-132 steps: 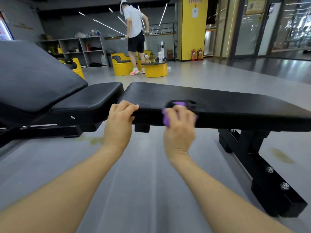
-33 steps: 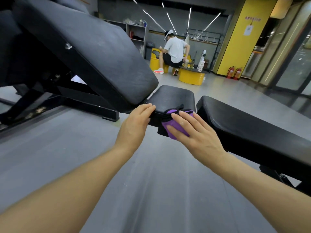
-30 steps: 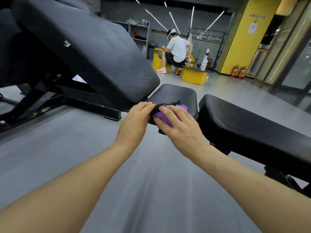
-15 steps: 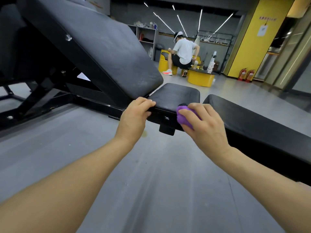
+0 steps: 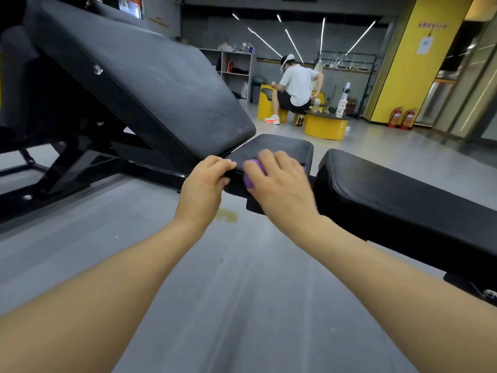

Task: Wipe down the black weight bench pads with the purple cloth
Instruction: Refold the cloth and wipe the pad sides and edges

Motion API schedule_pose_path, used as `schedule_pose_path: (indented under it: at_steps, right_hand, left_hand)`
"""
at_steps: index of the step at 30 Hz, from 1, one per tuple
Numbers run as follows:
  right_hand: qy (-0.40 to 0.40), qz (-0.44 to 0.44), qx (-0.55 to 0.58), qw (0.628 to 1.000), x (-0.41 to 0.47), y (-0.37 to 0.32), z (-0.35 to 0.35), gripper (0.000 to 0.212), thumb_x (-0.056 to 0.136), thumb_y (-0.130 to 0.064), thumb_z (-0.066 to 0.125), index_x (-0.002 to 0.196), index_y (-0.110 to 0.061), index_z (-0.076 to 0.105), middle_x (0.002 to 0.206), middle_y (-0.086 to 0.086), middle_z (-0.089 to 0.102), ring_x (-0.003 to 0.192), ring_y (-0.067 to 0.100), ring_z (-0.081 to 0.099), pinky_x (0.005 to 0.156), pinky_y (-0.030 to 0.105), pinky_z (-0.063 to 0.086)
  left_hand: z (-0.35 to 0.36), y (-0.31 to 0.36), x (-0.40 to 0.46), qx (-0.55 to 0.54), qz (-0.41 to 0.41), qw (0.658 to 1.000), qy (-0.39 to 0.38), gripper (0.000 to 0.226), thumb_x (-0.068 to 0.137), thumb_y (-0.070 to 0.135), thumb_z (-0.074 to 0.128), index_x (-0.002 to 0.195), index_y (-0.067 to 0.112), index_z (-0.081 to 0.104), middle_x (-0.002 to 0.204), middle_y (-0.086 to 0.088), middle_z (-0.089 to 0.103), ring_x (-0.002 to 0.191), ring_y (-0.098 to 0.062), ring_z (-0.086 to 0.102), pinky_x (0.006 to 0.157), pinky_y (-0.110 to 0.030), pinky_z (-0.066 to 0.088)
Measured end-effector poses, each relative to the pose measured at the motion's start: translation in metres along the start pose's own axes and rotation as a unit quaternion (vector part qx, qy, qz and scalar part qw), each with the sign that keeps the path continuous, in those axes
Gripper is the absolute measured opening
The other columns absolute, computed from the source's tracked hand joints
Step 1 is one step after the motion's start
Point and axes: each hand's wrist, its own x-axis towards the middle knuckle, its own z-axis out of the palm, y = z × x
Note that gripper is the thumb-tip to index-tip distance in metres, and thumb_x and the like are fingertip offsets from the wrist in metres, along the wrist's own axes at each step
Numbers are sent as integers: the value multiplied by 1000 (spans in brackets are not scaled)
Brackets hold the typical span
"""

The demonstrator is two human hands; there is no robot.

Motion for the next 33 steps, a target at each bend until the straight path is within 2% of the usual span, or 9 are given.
schedule_pose_path:
  at_steps: [4, 10, 13, 16, 19, 22, 25, 29, 33]
  right_hand:
    - [-42, 28, 21, 999, 27, -15, 3, 29, 68, -24, 72, 94, -14, 63, 92, 8, 61, 77, 28, 57, 62, 34, 44]
    - [-61, -52, 9, 997, -45, 37, -15, 55, 81, -40, 57, 130, -16, 48, 128, 13, 52, 109, 29, 46, 85, 40, 47]
    - [-73, 13, -28, 997, -14, 16, -4, 51, 69, -37, 76, 109, -10, 60, 102, 15, 60, 86, 32, 55, 68, 37, 48]
    - [-99, 40, -44, 993, 35, -13, 3, 35, 68, -34, 78, 86, -10, 60, 85, 11, 59, 76, 30, 57, 60, 34, 43]
    - [-152, 46, 15, 987, 39, -10, 3, 39, 84, -38, 62, 110, -10, 55, 107, 12, 53, 99, 31, 50, 75, 38, 40]
    - [-122, 20, 3, 992, 0, 15, -18, 54, 76, -40, 71, 118, -11, 55, 107, 15, 55, 92, 34, 53, 71, 39, 45]
    - [-105, 39, -19, 994, -28, 34, -25, 58, 72, -36, 75, 117, -5, 56, 103, 18, 57, 83, 35, 54, 64, 39, 50]
    - [-99, 21, -62, 993, 1, 11, -13, 43, 67, -34, 78, 92, -5, 58, 86, 15, 56, 74, 33, 53, 56, 36, 42]
    - [-89, 9, -41, 995, 32, -18, 4, 37, 64, -31, 79, 88, -10, 60, 83, 9, 59, 74, 28, 56, 56, 34, 42]
  left_hand:
    - [-3, 3, 1, 20, 1, 1000, -4, 22, 83, -5, 52, 93, 10, 64, 89, 6, 54, 77, -17, 52, 65, -30, 44]
    - [1, -1, 1, 1, -7, 1000, -3, 30, 82, -6, 58, 109, 7, 65, 105, -2, 61, 89, -18, 57, 76, -24, 45]
    - [0, -2, 1, -1, -6, 1000, 1, 30, 81, -6, 58, 108, 8, 66, 103, -2, 62, 91, -18, 57, 75, -18, 39]
    - [-5, 1, 2, -7, 0, 1000, -12, 27, 81, -6, 57, 100, 10, 67, 94, -1, 60, 85, -19, 56, 72, -32, 47]
    - [-8, 0, 4, -11, -1, 1000, -22, 28, 79, -7, 56, 97, 10, 68, 91, -1, 58, 81, -19, 54, 69, -37, 48]
    - [-7, 1, 4, -4, -4, 1000, -21, 31, 78, -8, 60, 104, 7, 68, 99, -4, 62, 93, -22, 59, 79, -28, 45]
    - [-7, -1, 5, -8, -13, 1000, -24, 30, 81, -5, 61, 107, 6, 67, 103, -4, 63, 98, -21, 59, 85, -26, 45]
    - [-8, -1, 5, -2, -19, 1000, -22, 30, 81, -4, 60, 107, 8, 67, 103, -2, 63, 98, -20, 59, 83, -28, 45]
    - [-8, 1, 1, -19, -11, 999, -25, 30, 81, -7, 53, 98, 13, 67, 91, 1, 58, 81, -19, 57, 70, -38, 50]
